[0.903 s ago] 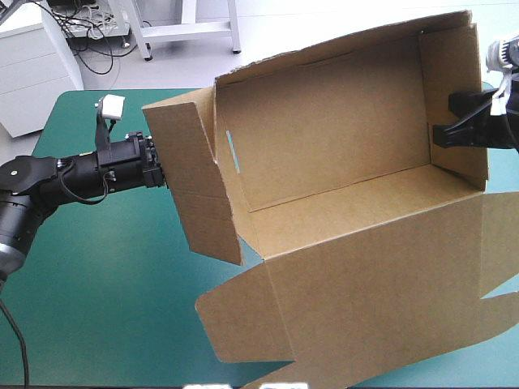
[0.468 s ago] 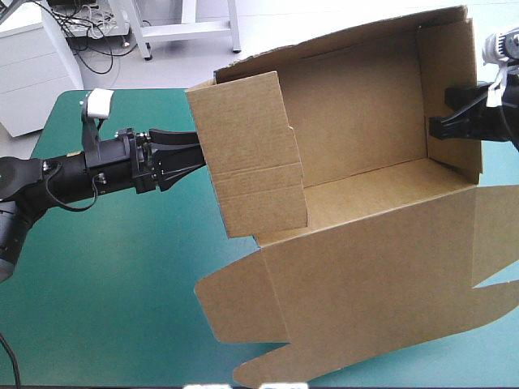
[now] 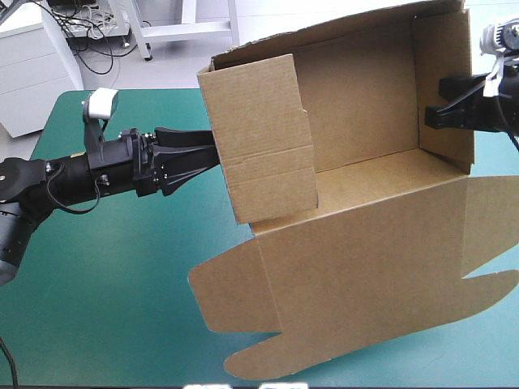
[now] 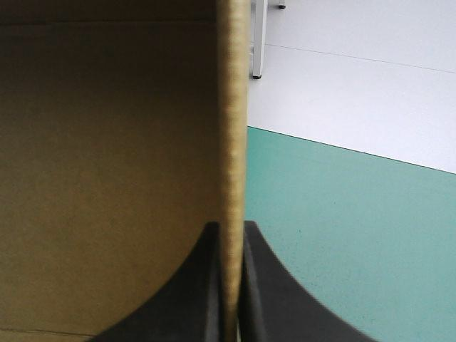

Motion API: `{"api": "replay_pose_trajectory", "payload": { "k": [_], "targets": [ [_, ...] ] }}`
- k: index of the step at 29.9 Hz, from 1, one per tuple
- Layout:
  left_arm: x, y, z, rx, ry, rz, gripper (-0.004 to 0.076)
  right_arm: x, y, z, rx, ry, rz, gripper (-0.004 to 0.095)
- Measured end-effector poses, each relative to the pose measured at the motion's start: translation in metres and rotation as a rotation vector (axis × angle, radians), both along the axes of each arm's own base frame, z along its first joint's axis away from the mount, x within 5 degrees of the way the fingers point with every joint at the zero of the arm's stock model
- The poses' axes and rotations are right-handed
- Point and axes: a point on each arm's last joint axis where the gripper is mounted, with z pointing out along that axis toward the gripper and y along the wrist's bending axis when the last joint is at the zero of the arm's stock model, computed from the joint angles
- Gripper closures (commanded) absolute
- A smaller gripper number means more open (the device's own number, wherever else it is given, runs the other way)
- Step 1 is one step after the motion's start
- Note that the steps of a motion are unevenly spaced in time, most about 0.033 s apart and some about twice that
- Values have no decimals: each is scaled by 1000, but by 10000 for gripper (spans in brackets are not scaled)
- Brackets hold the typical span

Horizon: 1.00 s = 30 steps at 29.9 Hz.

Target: Fold the box

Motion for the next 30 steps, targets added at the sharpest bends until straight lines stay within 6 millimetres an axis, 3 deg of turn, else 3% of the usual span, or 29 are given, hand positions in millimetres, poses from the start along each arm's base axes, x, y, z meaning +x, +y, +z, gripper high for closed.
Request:
{"api": "replay_pose_trajectory", "payload": {
  "k": [9,17,30],
  "targets": [
    [-6,-7,3,-1,-34,-36,172,2,0,0,5,0,1,923],
    [-9,-7,19,3,-88,-34,172,2,0,1,18,-15,-4,923],
    [-8,-5,39,126,-112,82,172,6,0,3,36,-39,-10,920]
  ]
}}
